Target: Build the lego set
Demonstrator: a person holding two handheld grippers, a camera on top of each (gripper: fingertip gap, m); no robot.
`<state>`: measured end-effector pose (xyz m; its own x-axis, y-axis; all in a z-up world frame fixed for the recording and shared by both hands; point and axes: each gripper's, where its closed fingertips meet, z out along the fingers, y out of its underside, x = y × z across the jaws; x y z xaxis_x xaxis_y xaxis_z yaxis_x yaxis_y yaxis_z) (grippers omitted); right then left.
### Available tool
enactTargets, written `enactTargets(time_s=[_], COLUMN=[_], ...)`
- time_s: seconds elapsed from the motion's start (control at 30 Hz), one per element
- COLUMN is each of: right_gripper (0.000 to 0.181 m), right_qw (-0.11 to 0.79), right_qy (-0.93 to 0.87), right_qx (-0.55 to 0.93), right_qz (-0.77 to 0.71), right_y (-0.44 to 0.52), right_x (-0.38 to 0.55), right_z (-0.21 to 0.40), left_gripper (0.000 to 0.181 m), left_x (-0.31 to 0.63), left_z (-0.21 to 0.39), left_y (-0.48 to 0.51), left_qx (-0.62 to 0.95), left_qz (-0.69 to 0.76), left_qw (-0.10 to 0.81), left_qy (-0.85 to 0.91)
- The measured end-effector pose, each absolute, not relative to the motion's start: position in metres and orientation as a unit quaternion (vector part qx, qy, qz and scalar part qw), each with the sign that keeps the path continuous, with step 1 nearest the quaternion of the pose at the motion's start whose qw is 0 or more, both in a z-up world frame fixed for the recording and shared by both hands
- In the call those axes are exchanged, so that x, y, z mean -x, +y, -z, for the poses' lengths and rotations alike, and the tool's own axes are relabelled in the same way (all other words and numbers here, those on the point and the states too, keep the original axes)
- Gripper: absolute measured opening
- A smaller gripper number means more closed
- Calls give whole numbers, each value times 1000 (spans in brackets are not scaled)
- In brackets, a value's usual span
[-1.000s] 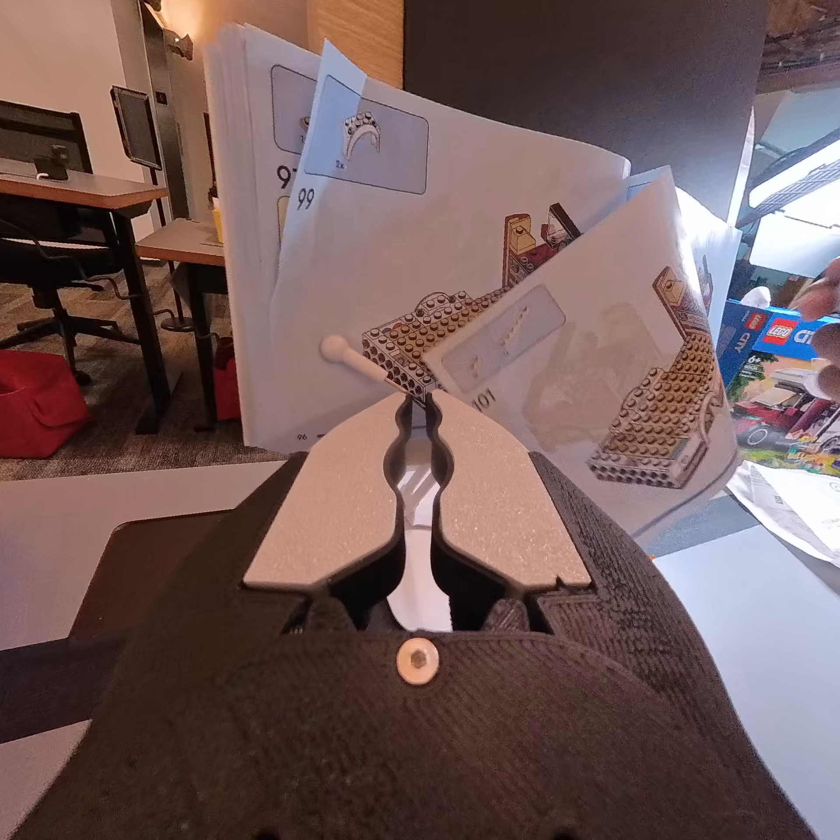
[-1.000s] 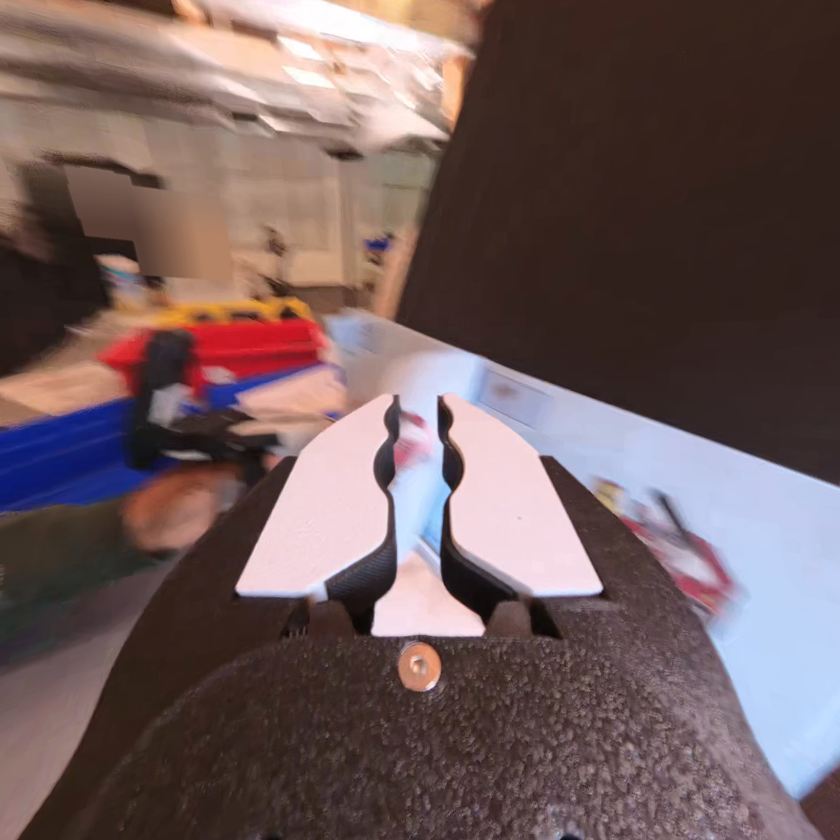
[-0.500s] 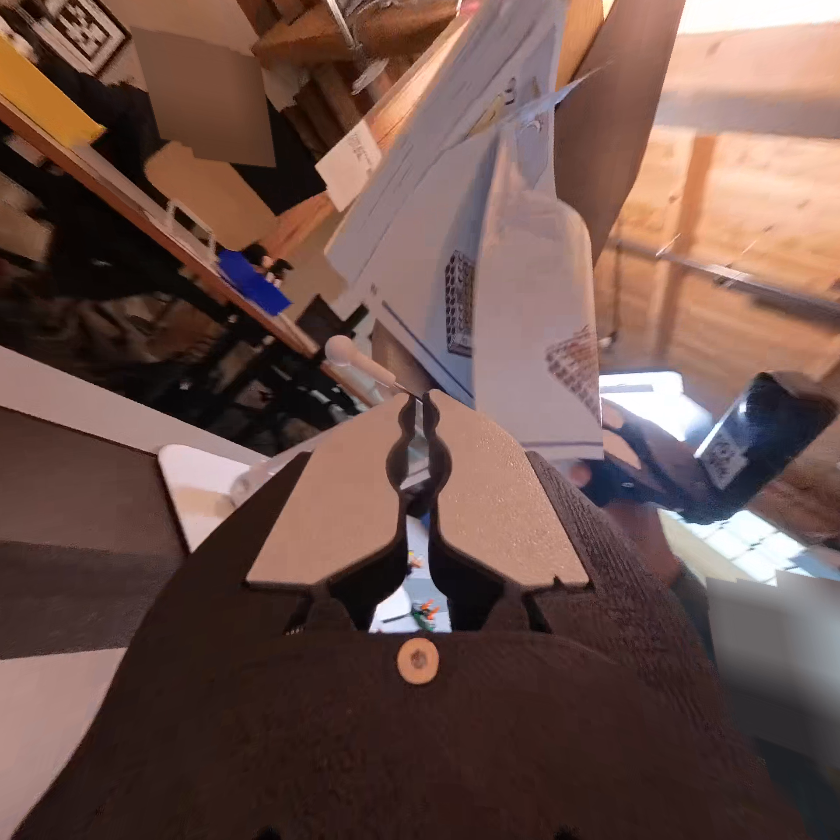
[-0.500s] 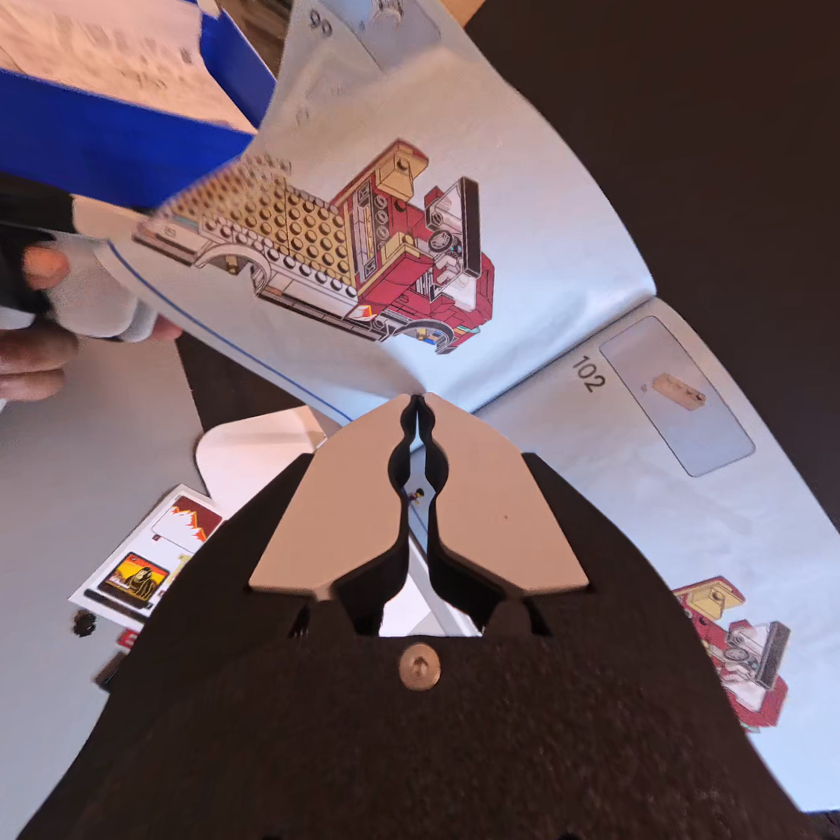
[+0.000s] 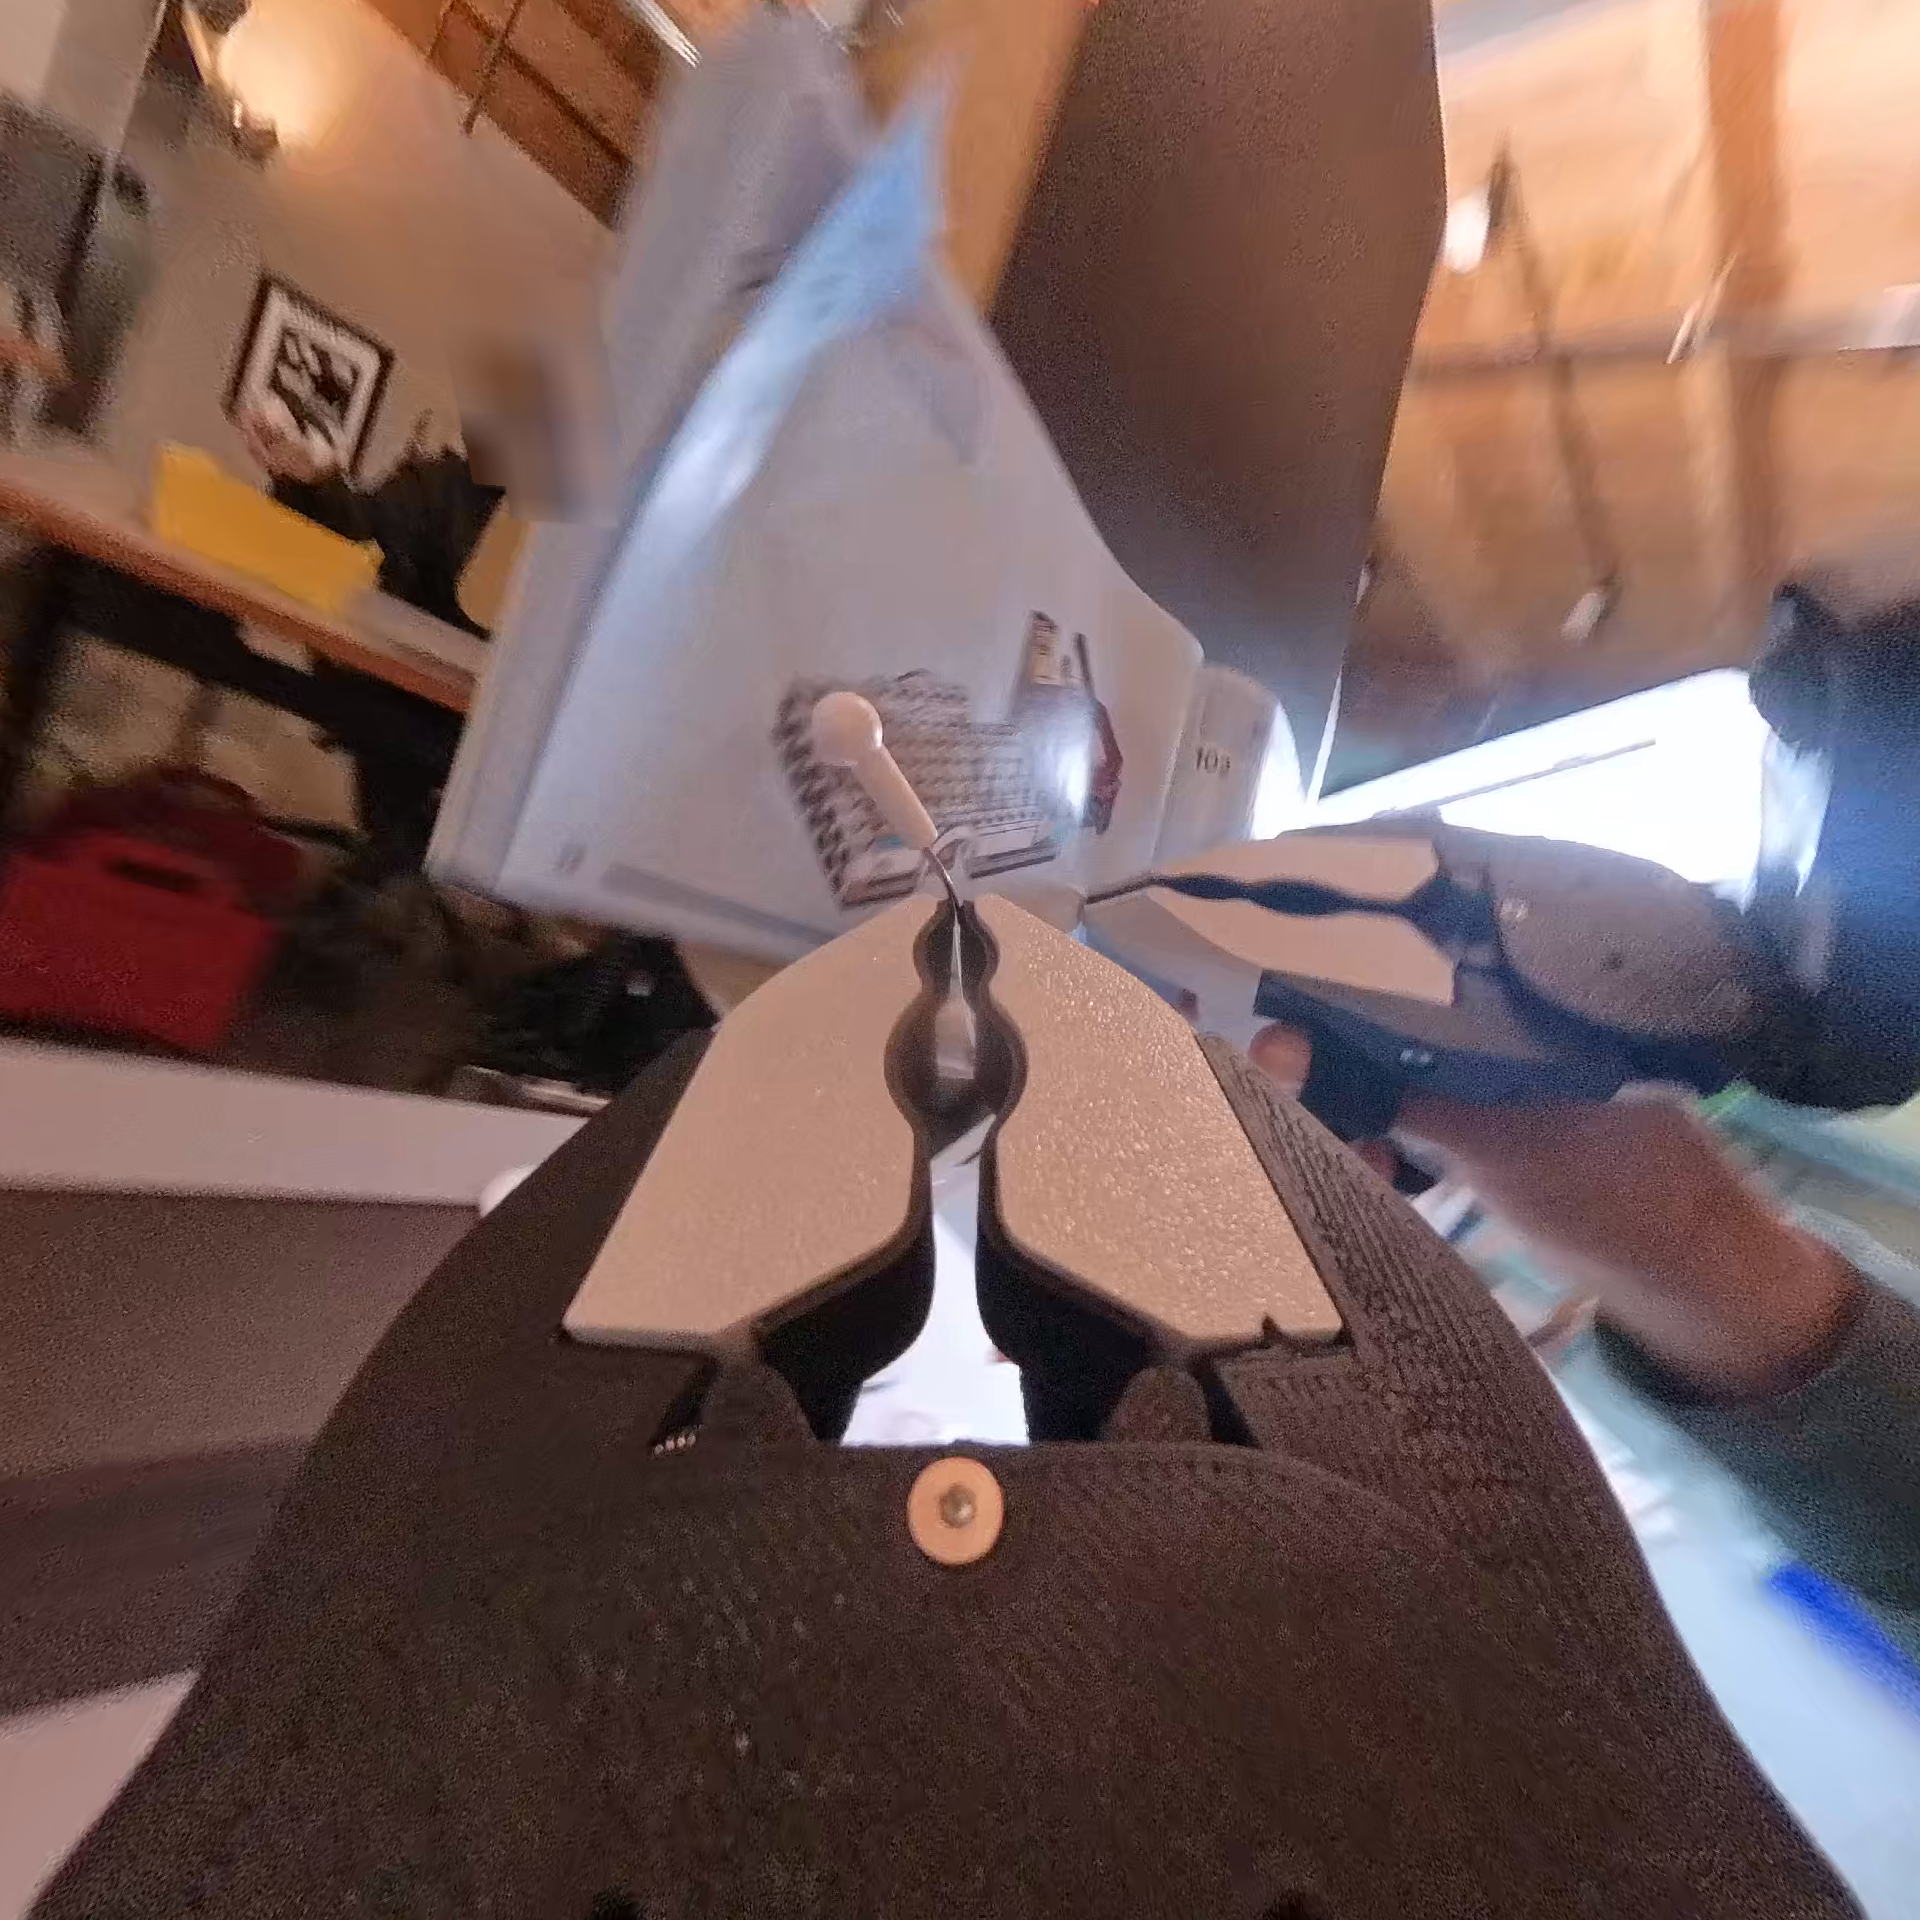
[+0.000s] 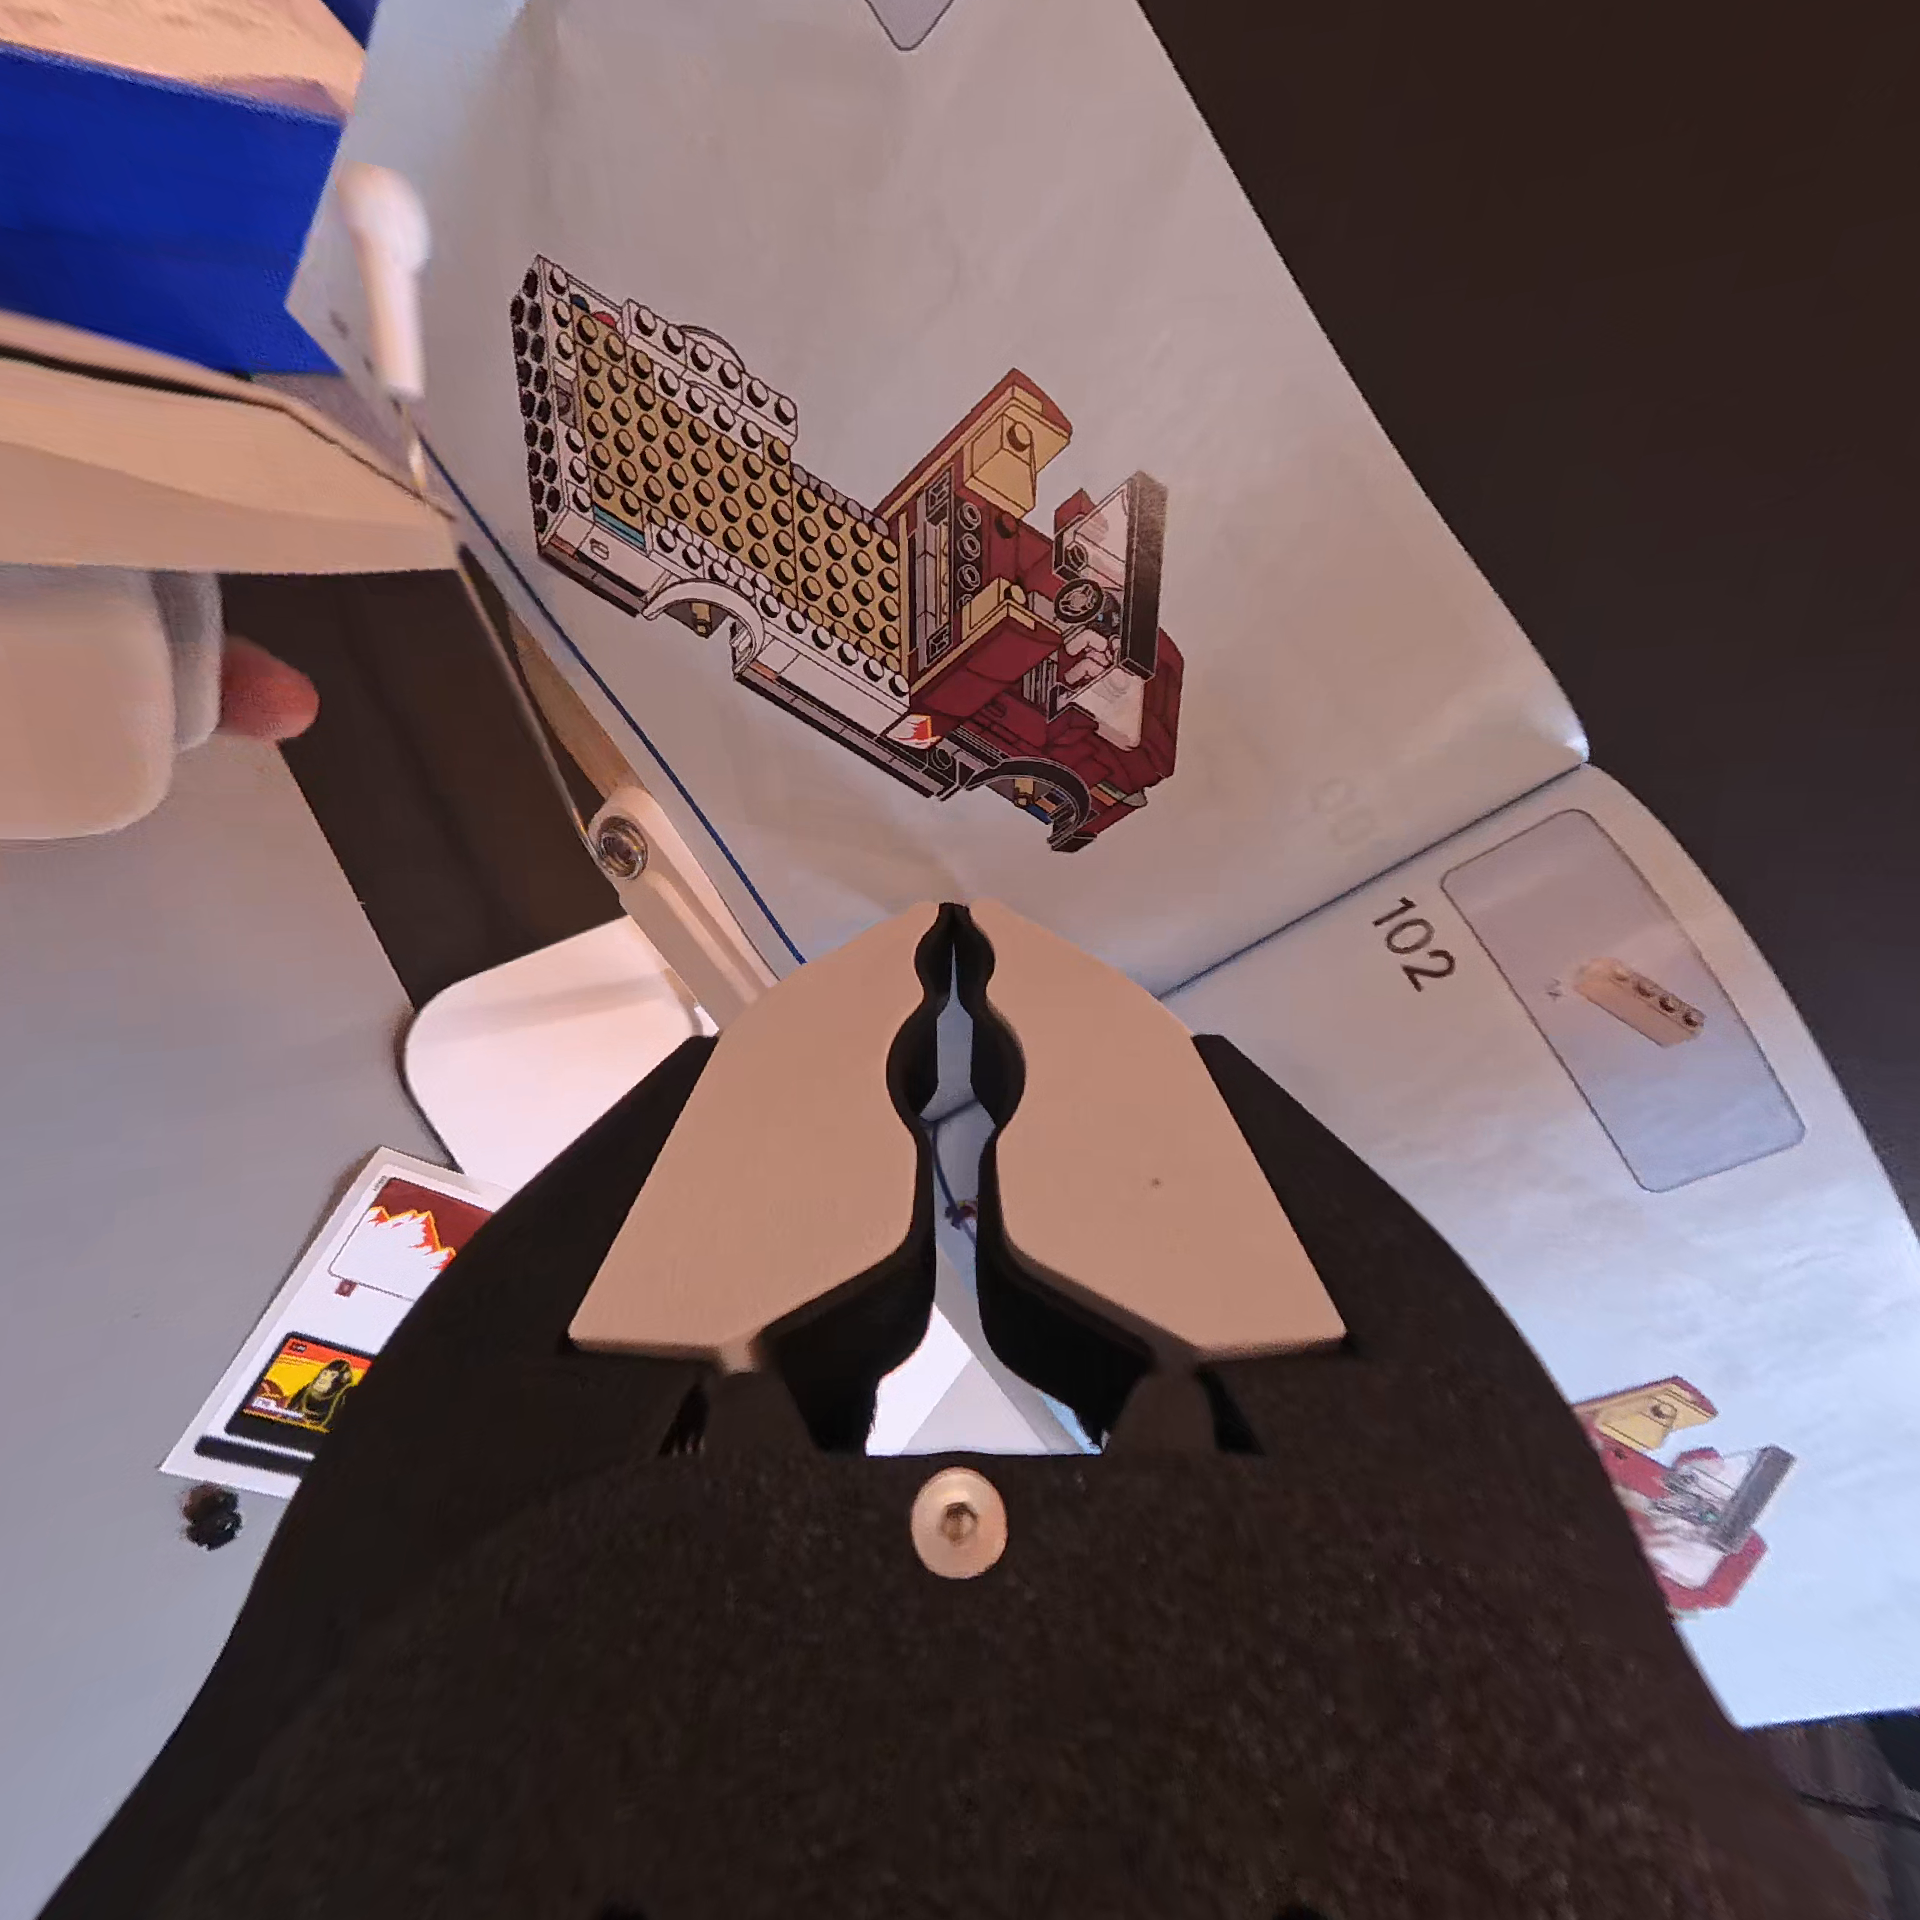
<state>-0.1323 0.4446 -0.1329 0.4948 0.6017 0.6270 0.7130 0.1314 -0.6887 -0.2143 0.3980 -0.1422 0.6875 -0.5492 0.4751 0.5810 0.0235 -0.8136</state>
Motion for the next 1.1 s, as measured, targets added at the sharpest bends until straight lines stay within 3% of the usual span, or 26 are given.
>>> enactTargets(time_s=[0.13,0.33,0.53,0.73,0.9,1.0,1.1], right_gripper=[0,0,0,2,49,36,35], right_qw=[563,560,559,587,612,616,619], right_qy=[-494,-483,-467,-419,-367,-358,-341], right_qx=[663,671,676,683,698,701,707], right_qz=[8,-55,-109,-114,-60,-38,-29], right_y=[444,440,427,427,446,462,477], right_x=[132,128,116,67,14,1,-8], right_z=[134,140,150,150,152,149,134], left_gripper=[1,1,1,2,2,2,2], left_x=[177,131,121,121,118,118,118], left_z=[120,134,146,146,150,150,150], left_y=[404,421,416,418,418,419,418], left_qx=[629,642,629,659,660,661,661], left_qz=[230,-57,-71,-37,-45,-48,-48], left_qw=[726,658,605,596,598,600,601], left_qy=[154,389,483,457,453,449,448])
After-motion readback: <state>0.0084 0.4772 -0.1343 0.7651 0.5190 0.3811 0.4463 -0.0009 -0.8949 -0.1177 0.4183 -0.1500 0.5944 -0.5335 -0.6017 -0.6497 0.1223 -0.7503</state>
